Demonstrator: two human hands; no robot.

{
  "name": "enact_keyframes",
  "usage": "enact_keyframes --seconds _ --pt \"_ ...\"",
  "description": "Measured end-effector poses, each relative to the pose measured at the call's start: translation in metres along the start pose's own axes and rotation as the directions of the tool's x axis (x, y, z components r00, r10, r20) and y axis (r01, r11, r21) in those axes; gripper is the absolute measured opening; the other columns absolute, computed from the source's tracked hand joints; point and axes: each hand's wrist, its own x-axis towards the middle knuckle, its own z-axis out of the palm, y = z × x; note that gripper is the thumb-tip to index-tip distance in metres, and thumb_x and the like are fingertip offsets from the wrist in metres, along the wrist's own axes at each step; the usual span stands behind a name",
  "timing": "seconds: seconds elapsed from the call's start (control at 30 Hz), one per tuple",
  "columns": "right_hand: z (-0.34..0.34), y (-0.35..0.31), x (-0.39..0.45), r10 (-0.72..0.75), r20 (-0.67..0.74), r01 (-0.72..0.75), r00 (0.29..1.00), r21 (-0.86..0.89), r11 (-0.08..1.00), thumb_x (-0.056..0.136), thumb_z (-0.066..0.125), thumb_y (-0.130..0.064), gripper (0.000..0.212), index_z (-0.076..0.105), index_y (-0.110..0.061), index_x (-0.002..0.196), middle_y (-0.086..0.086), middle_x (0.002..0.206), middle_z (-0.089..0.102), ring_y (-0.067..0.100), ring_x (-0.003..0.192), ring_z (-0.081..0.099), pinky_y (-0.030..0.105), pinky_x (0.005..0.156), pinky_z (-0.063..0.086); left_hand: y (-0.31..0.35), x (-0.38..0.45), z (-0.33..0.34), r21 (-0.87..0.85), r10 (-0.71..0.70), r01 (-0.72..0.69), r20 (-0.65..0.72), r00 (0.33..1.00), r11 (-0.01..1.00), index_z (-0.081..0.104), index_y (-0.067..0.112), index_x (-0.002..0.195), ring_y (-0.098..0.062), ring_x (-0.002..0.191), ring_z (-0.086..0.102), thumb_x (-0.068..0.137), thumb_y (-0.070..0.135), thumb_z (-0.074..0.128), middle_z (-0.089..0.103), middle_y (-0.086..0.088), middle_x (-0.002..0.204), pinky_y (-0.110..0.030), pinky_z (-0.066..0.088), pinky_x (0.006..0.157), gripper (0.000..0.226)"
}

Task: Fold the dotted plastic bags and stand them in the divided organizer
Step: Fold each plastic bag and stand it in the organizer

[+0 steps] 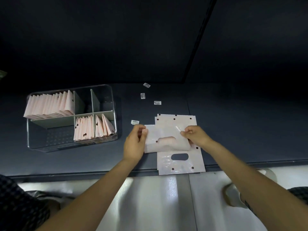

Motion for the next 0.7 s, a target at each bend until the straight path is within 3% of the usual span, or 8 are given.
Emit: enact_keyframes --seconds 0.1,0.17,0.27,0.33,0.43,0.5,0.7 --pt "0.011 0.007 0.013 0.046 -0.133 -0.056 0.99 -0.075 0.996 0.09 0.059 -0.02 0.032 0.04 -0.012 0.065 0.003 0.064 0.037 0.016 0.06 0.035 0.026 0.052 0.027 0.0 -0.004 0.002 0.158 0.168 -0.159 -0.046 0.985 0.975 0.056 0.018 0.118 -0.014 0.11 0.05 0.096 0.028 0.051 0.056 0.005 0.121 -0.027 0.041 0.088 0.025" --pt "0.014 0.008 0.018 0.053 -0.194 -0.077 0.98 -0.118 0.99 0.09 0.057 -0.022 0.03 0.043 -0.012 0.065 0.001 0.063 0.042 0.016 0.063 0.04 0.026 0.054 0.031 -0.005 -0.014 0.004 0.261 0.328 -0.333 0.063 0.943 0.906 0.059 0.016 0.12 -0.016 0.119 0.047 0.095 0.025 0.054 0.056 0.002 0.129 -0.022 0.035 0.097 0.027" --pt "0.016 0.009 0.023 0.058 -0.228 -0.099 0.972 -0.176 0.979 0.091 0.055 -0.025 0.034 0.04 -0.016 0.061 -0.003 0.061 0.044 0.017 0.064 0.043 0.026 0.055 0.033 -0.016 -0.03 0.012 0.36 0.448 -0.543 0.316 0.836 0.759 0.057 0.012 0.128 -0.022 0.135 0.039 0.094 0.027 0.056 0.048 -0.005 0.142 -0.033 0.019 0.116 0.037" --pt "0.018 0.008 0.025 0.059 -0.24 -0.11 0.969 -0.209 0.972 0.091 0.053 -0.025 0.037 0.036 -0.017 0.059 -0.003 0.059 0.042 0.016 0.061 0.041 0.026 0.053 0.031 -0.023 -0.035 0.017 0.418 0.427 -0.618 0.466 0.775 0.666 0.04 0.011 0.142 -0.024 0.144 0.018 0.097 0.037 0.047 0.026 -0.005 0.153 -0.038 0.004 0.118 0.052" --pt "0.019 0.006 0.026 0.075 -0.248 -0.139 0.966 -0.252 0.958 0.092 0.051 -0.025 0.037 0.033 -0.017 0.06 -0.003 0.059 0.04 0.013 0.057 0.037 0.023 0.049 0.028 -0.033 -0.037 0.023 0.516 0.311 -0.638 0.584 0.75 0.571 0.001 0.013 0.15 -0.018 0.142 -0.019 0.098 0.052 0.028 -0.013 0.0 0.154 -0.032 -0.015 0.116 0.07" --pt "0.018 0.004 0.026 0.079 -0.243 -0.143 0.967 -0.261 0.955 0.092 0.05 -0.025 0.036 0.033 -0.017 0.061 -0.003 0.06 0.04 0.016 0.061 0.039 0.023 0.05 0.029 -0.038 -0.038 0.025 0.554 0.261 -0.643 0.615 0.744 0.528 -0.01 0.014 0.149 -0.016 0.14 -0.026 0.097 0.056 0.022 -0.023 0.001 0.152 -0.03 -0.018 0.115 0.074" --pt "0.018 0.005 0.026 0.085 -0.227 -0.141 0.97 -0.246 0.959 0.093 0.05 -0.024 0.035 0.035 -0.016 0.062 -0.003 0.062 0.041 0.021 0.071 0.044 0.026 0.059 0.033 -0.041 -0.039 0.025 0.587 0.213 -0.655 0.646 0.733 0.476 -0.021 0.016 0.144 -0.017 0.138 -0.03 0.095 0.062 0.019 -0.03 0.0 0.15 -0.031 -0.019 0.115 0.078"
